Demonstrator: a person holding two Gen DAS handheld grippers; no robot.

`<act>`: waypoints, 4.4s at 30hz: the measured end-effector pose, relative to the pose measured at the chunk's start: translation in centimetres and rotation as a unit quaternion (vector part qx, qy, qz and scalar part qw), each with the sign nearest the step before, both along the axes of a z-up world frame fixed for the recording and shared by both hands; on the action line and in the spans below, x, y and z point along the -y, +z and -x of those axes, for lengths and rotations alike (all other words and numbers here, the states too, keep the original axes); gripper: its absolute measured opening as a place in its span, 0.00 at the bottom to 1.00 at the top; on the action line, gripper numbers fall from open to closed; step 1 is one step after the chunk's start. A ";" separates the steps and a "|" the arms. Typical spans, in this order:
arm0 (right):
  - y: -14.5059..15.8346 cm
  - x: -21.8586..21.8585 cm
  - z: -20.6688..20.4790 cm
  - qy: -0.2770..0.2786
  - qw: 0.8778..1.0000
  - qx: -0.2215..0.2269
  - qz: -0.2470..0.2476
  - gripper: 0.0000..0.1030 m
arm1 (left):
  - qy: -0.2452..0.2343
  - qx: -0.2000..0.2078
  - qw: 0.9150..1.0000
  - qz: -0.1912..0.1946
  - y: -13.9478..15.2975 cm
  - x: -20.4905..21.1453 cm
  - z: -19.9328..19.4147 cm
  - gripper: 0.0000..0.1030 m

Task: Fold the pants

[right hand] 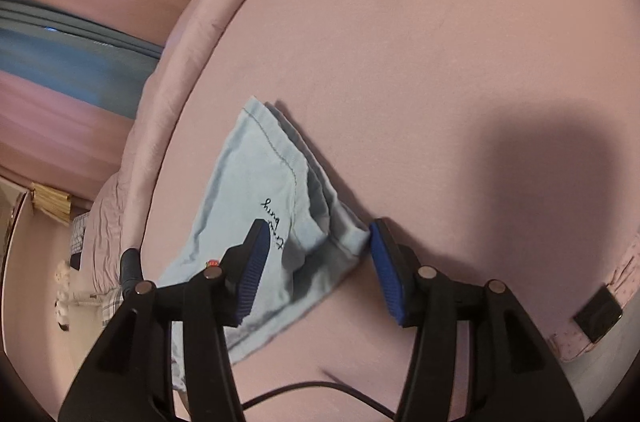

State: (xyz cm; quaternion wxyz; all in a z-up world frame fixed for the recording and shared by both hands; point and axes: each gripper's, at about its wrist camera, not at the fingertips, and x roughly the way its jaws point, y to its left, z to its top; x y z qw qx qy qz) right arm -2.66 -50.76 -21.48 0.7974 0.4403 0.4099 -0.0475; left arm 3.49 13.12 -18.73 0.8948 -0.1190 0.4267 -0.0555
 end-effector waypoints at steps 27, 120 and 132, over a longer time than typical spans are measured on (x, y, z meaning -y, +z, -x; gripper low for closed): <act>5.4 2.7 1.7 -0.003 0.990 -0.001 0.143 0.41 | 0.041 0.009 0.992 -0.120 -2.1 -3.6 0.1 0.05; -2.3 -38.0 -22.5 0.487 0.850 -0.114 -0.163 0.09 | -0.143 -0.055 0.988 0.034 -5.2 5.2 3.5 0.05; -4.3 -38.9 -25.5 0.498 0.845 -0.155 -0.121 0.20 | -0.136 -0.106 0.983 0.059 -3.5 3.2 5.5 0.04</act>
